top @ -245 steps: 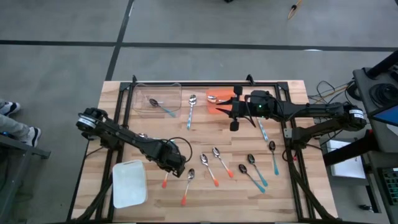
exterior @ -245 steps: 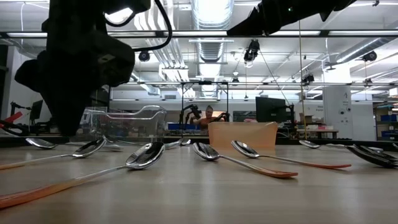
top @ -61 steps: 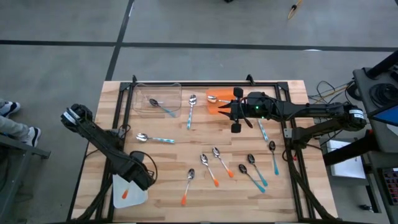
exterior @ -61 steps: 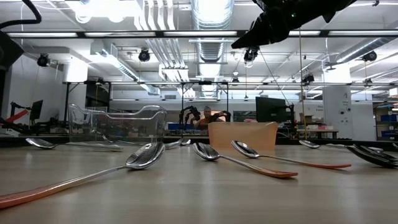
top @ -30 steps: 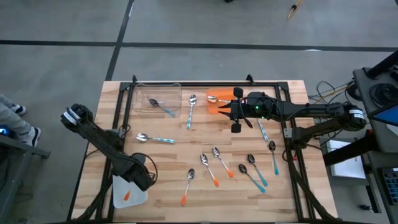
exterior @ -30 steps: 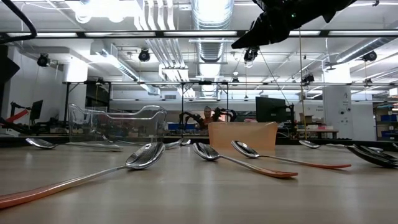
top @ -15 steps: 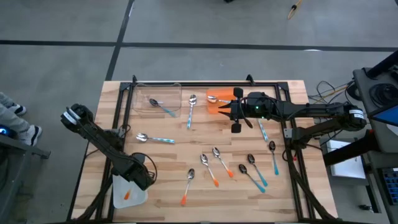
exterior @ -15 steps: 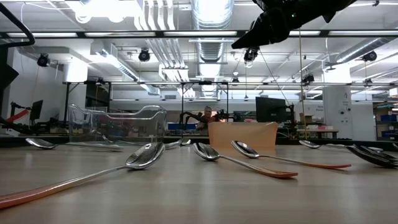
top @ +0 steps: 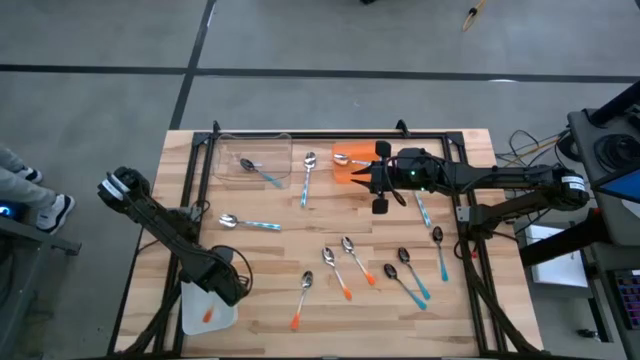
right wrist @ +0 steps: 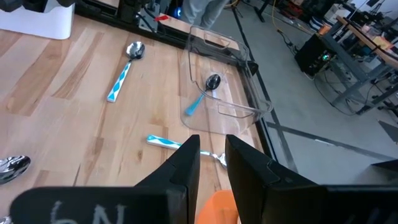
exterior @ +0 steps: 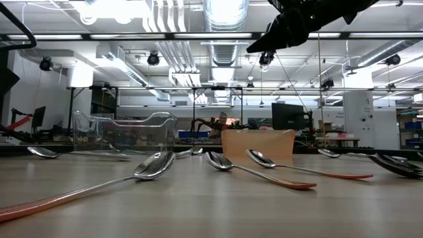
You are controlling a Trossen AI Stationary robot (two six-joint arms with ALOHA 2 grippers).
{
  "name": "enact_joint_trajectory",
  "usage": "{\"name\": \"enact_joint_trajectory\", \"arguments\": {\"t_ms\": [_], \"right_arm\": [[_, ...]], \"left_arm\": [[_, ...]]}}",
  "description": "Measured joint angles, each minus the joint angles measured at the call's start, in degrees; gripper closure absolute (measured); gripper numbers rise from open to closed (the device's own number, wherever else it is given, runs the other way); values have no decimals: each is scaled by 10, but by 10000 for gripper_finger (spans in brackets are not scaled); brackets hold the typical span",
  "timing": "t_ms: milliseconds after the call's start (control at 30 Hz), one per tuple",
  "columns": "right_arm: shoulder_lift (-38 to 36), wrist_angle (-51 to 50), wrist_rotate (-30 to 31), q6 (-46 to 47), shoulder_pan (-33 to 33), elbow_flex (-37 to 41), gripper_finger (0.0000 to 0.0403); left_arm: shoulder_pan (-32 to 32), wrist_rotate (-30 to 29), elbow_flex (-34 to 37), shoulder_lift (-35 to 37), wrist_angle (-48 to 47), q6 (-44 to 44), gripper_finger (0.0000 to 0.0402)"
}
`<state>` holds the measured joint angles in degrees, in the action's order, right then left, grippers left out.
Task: Sort silverware by color (type)
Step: Put the orange spoon into the white bin, then put the light blue spoon into the orange bin
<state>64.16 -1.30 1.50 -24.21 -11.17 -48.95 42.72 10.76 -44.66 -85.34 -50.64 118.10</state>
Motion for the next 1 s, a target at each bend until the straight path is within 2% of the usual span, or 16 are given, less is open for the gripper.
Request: {"name": "enact_joint_trajectory", "arguments": {"t_ms": [200,367,567,767,1000], "right_arm": [[0,-2,0,6,0,0,335],[0,-2,0,14,0,0,335],[0,14,0,31,0,0,335],[0,24,0,50,0,0,335],[0,-36,0,162,0,0,335]], "left_arm": [[-2,16,-52,7,-4,-29,369],[-26,-41,-123,24,-31,-123,369],[-78,-205,-179,39,-30,-331,379],[-160,-227,-176,50,-29,-578,398],[-236,-285,-160,50,-29,-765,401]]}}
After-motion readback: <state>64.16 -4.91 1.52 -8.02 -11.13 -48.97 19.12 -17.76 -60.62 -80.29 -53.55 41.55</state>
